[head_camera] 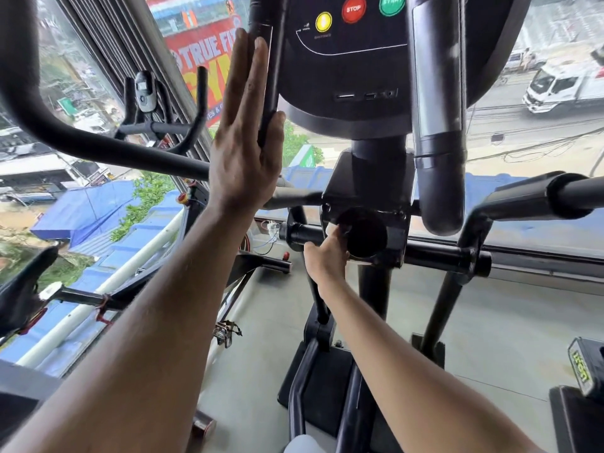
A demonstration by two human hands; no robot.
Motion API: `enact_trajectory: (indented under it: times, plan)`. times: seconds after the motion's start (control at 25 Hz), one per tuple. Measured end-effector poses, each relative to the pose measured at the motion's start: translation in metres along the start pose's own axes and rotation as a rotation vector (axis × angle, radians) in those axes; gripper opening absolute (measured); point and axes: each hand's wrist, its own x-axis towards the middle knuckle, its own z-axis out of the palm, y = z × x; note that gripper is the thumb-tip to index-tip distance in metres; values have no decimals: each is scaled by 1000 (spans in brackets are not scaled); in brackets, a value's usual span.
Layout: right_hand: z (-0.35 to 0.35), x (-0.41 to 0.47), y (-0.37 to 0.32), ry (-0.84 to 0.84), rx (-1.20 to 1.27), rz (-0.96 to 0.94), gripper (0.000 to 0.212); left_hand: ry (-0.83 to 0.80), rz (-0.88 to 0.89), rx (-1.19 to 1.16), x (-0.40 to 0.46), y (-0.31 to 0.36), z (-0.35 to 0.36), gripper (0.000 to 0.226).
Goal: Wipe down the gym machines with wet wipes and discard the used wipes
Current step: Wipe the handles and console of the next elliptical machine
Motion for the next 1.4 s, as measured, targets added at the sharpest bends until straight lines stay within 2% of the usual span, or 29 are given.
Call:
enact_trajectory:
  times: [0.08,0.12,0.2,0.28,0.4,0.48,0.52,0.56,0.6,0.68,0.76,0.8,0.88,1.0,1.08,1.16,1.28,1.4]
  plan:
    - [-9,-14,-9,-51,106,-19,92,-1,-5,0,0,-1,-1,54]
    - [-16,-20,-21,-67,261,20,82,-2,-5,0,0,-1,-1,54]
    - [-26,-17,-51,-48,645,187,42,-6,-6,4,0,-1,1,55]
    - [-38,-5,-70,73,900,243,26,-5,-5,5,0,0,1,55]
    - [-59,7,-67,164,1244,279,36,-3,-9,-1,-1,0,-1,55]
    - [-65,11,-48,169,1317,264,33,-11,-17,-2,-1,1,-1,55]
    - [-68,7,-41,154,1262,234,27,-13,-20,-9,-1,2,-2,55]
    - [-71,3,-33,146,1122,177,20,-6,-24,-18,-1,2,-3,55]
    - [-75,1,-22,151,868,53,16,0,-26,-27,-1,3,-3,55]
    - [-89,4,2,148,172,-426,23,12,-9,-42,-2,2,-3,55]
    - [-109,24,10,42,-353,-921,25,19,3,-45,-2,1,-2,55]
    - [-117,35,5,-33,-578,-1085,25,25,2,-41,-2,1,-2,56]
    - [-127,50,-11,-155,-1025,-1288,24,36,-5,-30,-2,1,-4,56]
    - [-131,59,-37,-105,-1397,-1612,35,49,22,-11,0,1,-6,57]
    - [-130,57,-53,-75,-1617,-1666,40,54,36,-1,0,1,-7,56]
    - [-124,53,-57,-85,-1825,-1613,38,57,40,9,0,1,-6,56]
    - [-125,51,-52,-160,-1966,-1526,36,51,21,3,0,-2,-6,56]
    - [-142,49,-47,-119,-2089,-1517,54,41,17,-12,0,-3,-4,56]
